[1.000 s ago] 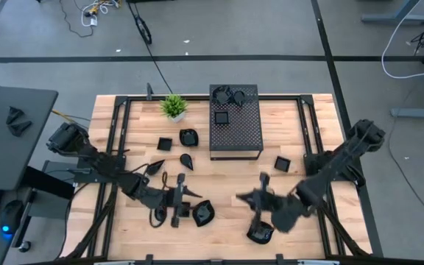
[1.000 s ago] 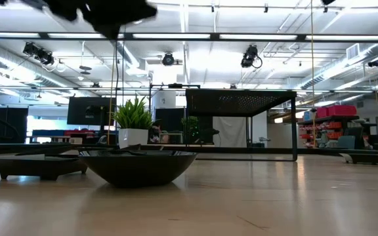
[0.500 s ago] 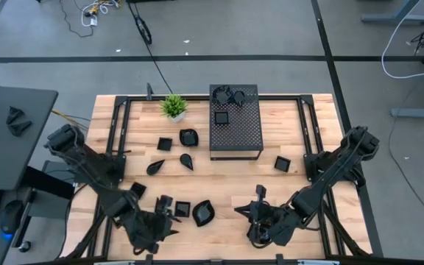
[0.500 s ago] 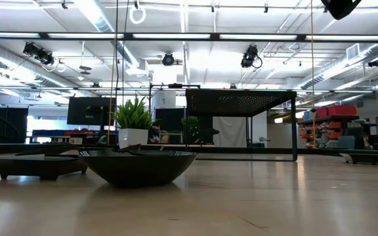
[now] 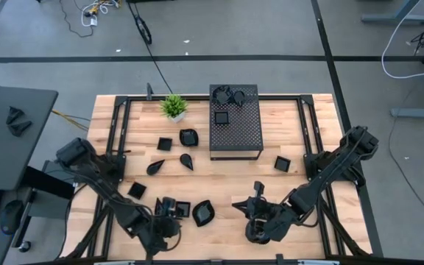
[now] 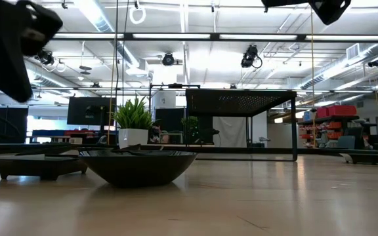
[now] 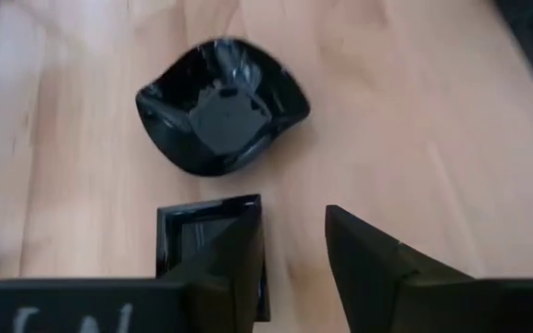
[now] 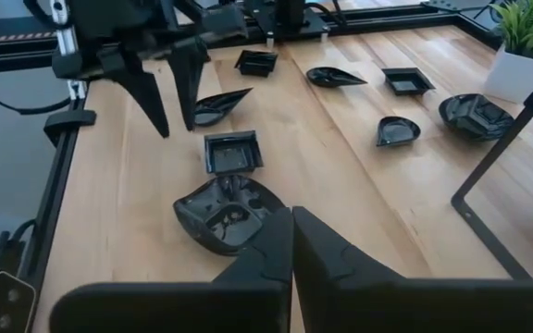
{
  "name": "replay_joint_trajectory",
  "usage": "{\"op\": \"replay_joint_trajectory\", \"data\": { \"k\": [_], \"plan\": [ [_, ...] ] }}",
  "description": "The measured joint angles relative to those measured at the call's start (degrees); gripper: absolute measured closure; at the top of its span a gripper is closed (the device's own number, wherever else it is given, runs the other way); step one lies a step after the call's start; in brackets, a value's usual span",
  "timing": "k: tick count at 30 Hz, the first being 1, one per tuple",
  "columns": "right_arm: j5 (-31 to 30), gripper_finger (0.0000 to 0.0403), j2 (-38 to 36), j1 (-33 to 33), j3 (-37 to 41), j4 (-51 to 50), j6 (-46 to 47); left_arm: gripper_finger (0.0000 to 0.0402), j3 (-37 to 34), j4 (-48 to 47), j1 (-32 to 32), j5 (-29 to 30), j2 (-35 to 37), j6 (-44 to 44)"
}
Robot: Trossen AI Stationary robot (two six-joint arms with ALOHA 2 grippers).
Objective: Pick & Place Mini shaped plates
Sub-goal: Stack the square plate on top of the square plates on the shelf
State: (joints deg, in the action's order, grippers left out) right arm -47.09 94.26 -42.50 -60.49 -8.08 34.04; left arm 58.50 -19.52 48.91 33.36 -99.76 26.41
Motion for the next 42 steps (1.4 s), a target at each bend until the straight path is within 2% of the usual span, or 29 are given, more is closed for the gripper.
{"op": "replay_joint_trajectory", "data": {
  "k": [7,13,21,37,42],
  "plan": [
    [0.0,0.0395,0.0,0.8,0.0,0.0,0.0,0.0235,-1.4,0.1,-0.9,-2.0,-1.9,0.0],
    [0.0,0.0395,0.0,0.8,0.0,0.0,0.0,0.0235,-6.8,5.9,-1.0,-2.5,-1.9,0.4],
    [0.0,0.0395,0.0,0.8,0.0,0.0,-0.4,0.0278,-8.4,7.8,-1.8,1.0,-1.9,-1.0],
    [0.0,0.0395,0.0,0.8,0.0,0.0,-0.2,0.0392,-8.3,8.2,-2.6,-1.1,-1.9,-2.1],
    [0.0,0.0395,0.0,0.8,0.0,0.0,-0.2,0.0397,-8.3,8.4,-2.6,-0.9,-1.9,-2.1]
  ]
}}
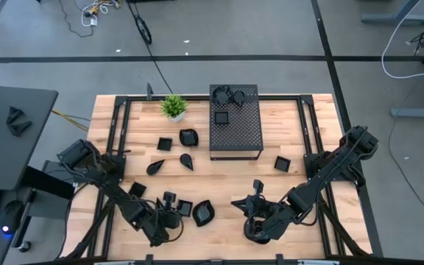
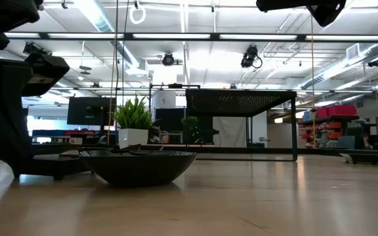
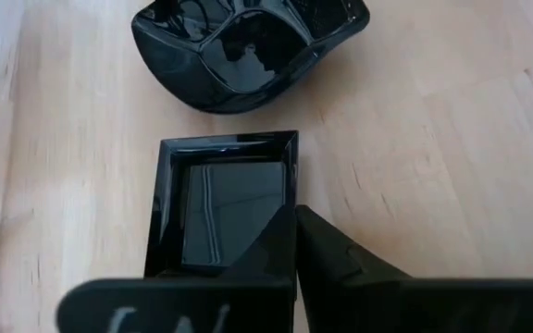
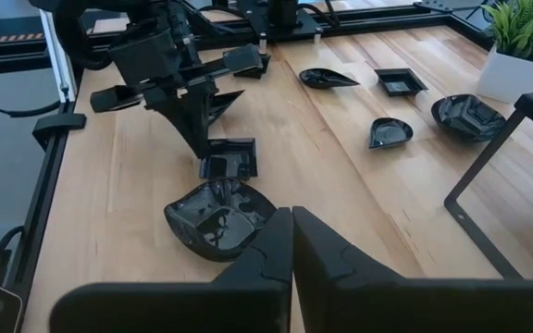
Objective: Pick & Place Mini shaped plates
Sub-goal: Stack the square plate on top of the square plates on the shelf
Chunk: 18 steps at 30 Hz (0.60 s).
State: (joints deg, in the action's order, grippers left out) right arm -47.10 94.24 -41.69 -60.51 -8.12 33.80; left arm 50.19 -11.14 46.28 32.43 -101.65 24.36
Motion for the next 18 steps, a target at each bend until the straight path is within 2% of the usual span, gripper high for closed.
{"op": "replay_joint_trajectory", "data": {
  "k": [5,13,18],
  "plan": [
    [0.0,0.0395,0.0,0.0,0.0,0.0,0.0,0.0398,0.4,-0.4,0.2,0.8,0.0,0.0],
    [0.0,0.0395,0.0,0.0,0.0,0.0,-0.2,0.0400,2.6,-0.3,1.3,5.9,0.0,-2.1],
    [0.0,0.0395,0.0,0.0,0.0,0.0,-0.2,0.0400,4.8,-4.6,1.8,8.1,0.0,-2.5]
  ]
}}
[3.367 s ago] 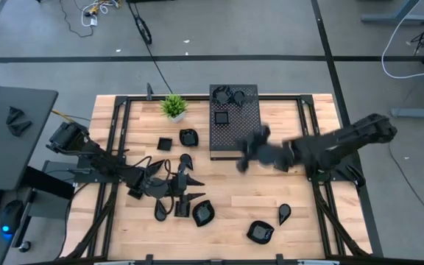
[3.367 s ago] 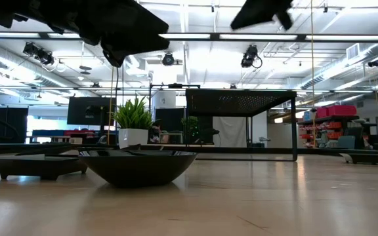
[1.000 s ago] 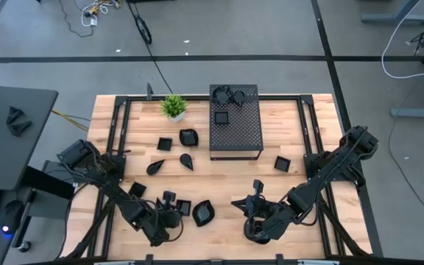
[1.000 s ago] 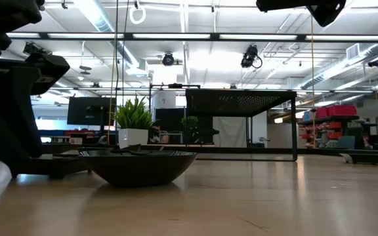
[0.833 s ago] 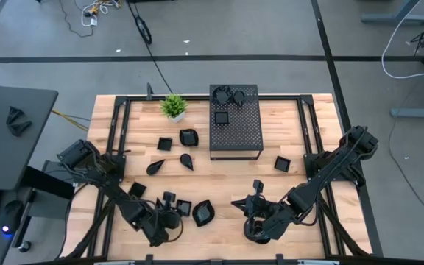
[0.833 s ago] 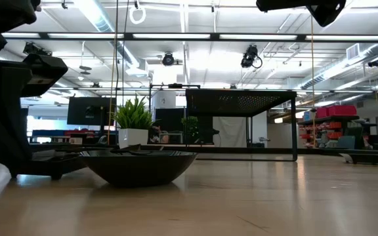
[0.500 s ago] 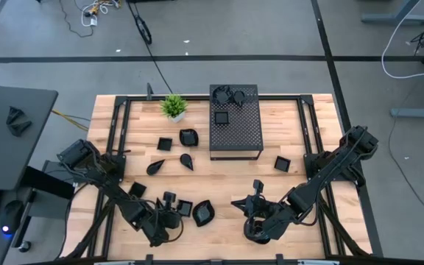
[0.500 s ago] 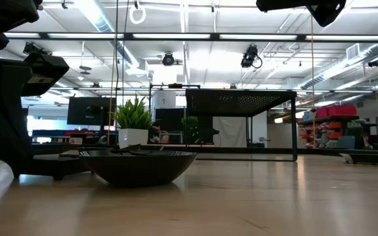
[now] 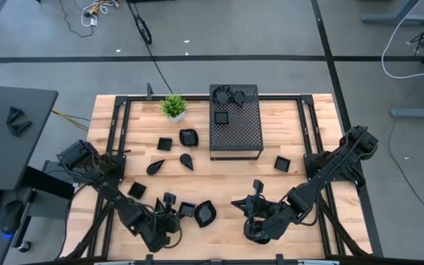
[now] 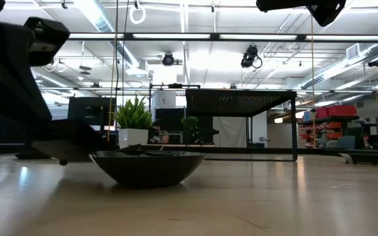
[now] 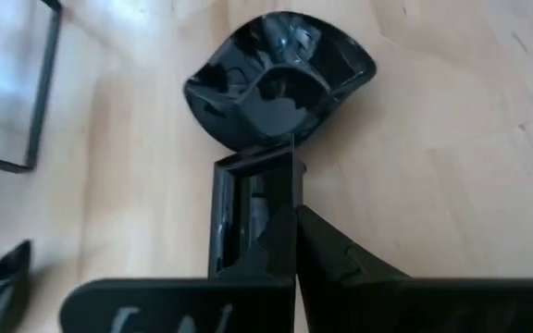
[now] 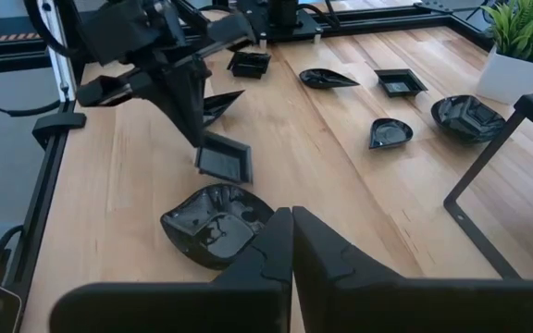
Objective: Pick & Place Mini shaped plates
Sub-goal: Stack the square plate on top of the square plates on the shelf
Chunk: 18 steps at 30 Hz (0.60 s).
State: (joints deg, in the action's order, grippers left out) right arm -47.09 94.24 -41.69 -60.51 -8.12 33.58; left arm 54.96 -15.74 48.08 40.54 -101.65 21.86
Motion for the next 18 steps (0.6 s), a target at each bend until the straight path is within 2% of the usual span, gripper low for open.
{"op": "replay_joint_trajectory", "data": {
  "k": [8,13,18],
  "plan": [
    [0.0,0.0395,0.0,0.0,0.0,0.0,0.0,0.0401,5.9,-10.9,0.2,2.8,0.0,-0.1],
    [0.0,0.0395,0.0,0.0,0.0,0.0,-0.9,0.0401,11.9,-20.9,-0.3,7.4,0.0,-1.0],
    [0.0,0.0395,0.0,0.0,0.0,0.0,-1.1,0.0401,19.3,-32.6,-4.2,12.7,0.0,-4.4]
  ]
}}
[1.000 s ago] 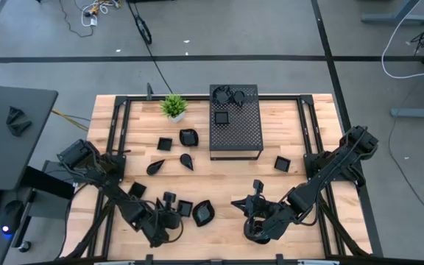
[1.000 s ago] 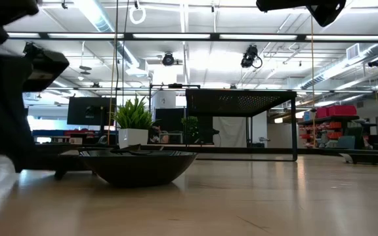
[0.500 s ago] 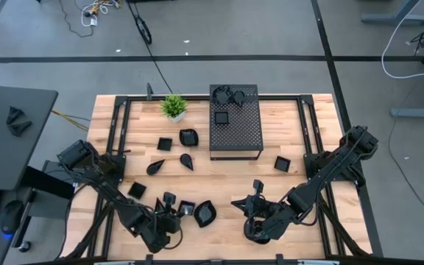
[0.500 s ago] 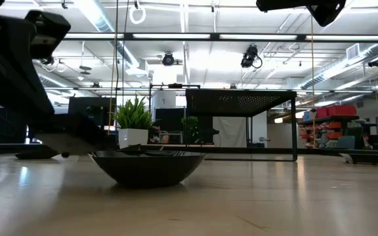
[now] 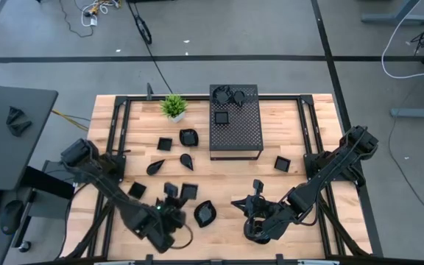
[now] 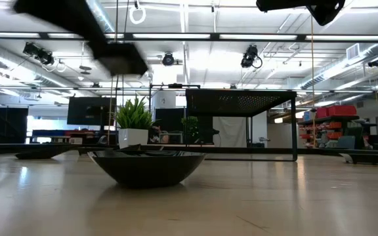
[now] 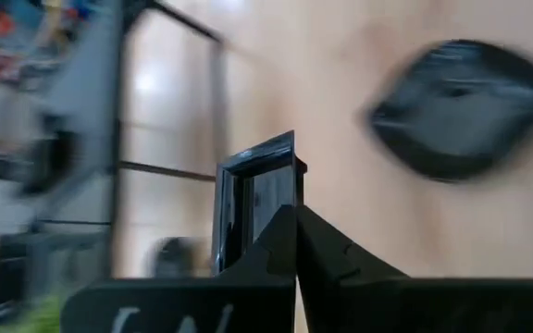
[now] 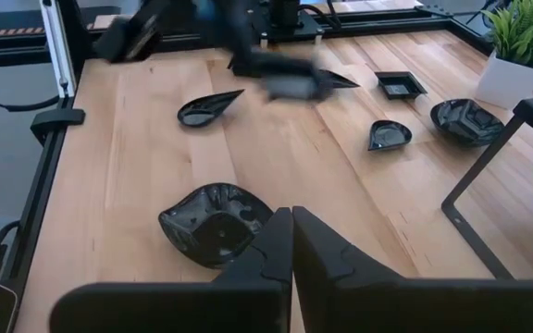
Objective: Pick & Place Mini shaped plates
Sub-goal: Stack the square plate on top of the square plates on the shelf
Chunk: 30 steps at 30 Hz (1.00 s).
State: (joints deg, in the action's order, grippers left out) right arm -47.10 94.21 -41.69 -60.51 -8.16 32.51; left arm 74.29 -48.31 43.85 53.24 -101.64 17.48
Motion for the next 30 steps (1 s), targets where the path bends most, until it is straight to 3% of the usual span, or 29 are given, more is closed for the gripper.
{"op": "replay_joint_trajectory", "data": {
  "k": [7,13,21,30],
  "plan": [
    [0.0,0.0395,0.0,0.0,0.0,0.0,0.0,0.0401,9.9,-3.8,-12.1,1.9,0.0,-12.9],
    [0.0,0.0395,0.0,-0.2,0.0,0.0,0.1,0.0401,15.2,0.1,-24.8,-3.3,0.1,-25.0],
    [0.1,0.0395,0.0,-0.9,0.0,0.0,1.5,0.0401,15.5,15.9,-37.9,-17.0,0.1,-41.4],
    [0.1,0.0395,0.0,-1.1,0.0,0.0,1.6,0.0401,15.4,20.8,-46.0,-21.4,0.1,-45.3]
  ]
}}
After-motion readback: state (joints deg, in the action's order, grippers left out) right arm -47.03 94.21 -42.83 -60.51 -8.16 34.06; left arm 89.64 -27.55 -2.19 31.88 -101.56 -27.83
